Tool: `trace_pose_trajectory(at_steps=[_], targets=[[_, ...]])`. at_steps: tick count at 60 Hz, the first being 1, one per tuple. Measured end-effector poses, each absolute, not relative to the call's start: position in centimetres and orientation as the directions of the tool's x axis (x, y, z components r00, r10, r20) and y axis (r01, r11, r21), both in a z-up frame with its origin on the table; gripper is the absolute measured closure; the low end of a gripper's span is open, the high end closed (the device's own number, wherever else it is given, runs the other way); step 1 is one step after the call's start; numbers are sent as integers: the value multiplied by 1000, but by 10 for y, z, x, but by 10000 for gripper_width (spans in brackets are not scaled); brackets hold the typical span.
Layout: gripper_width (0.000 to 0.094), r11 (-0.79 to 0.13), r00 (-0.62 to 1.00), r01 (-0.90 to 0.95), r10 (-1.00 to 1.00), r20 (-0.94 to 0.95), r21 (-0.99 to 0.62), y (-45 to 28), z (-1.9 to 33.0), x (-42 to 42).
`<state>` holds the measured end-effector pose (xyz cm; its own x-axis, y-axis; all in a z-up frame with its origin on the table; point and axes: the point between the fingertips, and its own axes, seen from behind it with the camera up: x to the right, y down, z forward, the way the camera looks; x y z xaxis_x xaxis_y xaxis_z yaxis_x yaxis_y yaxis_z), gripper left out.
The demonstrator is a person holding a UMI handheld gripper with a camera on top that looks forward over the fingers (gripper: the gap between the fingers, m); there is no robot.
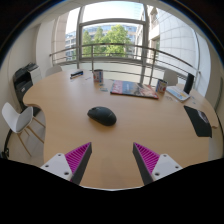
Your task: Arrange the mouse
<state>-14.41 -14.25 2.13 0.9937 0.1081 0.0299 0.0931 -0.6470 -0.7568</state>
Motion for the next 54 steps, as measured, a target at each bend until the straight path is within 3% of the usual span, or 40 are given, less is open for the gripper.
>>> trace_pose_trajectory(at_steps=[14,32,36,42,54], targets=[[92,-666,992,123,99,76,-736,-45,-12,-174],[108,-658,993,116,84,81,-744,31,-12,-174],[169,-664,996,82,75,43,-743,39,-13,-178],[392,-660,996,68,86,15,-748,49,-16,-185],[519,-669,993,100,110,35,-736,54,-17,-191]])
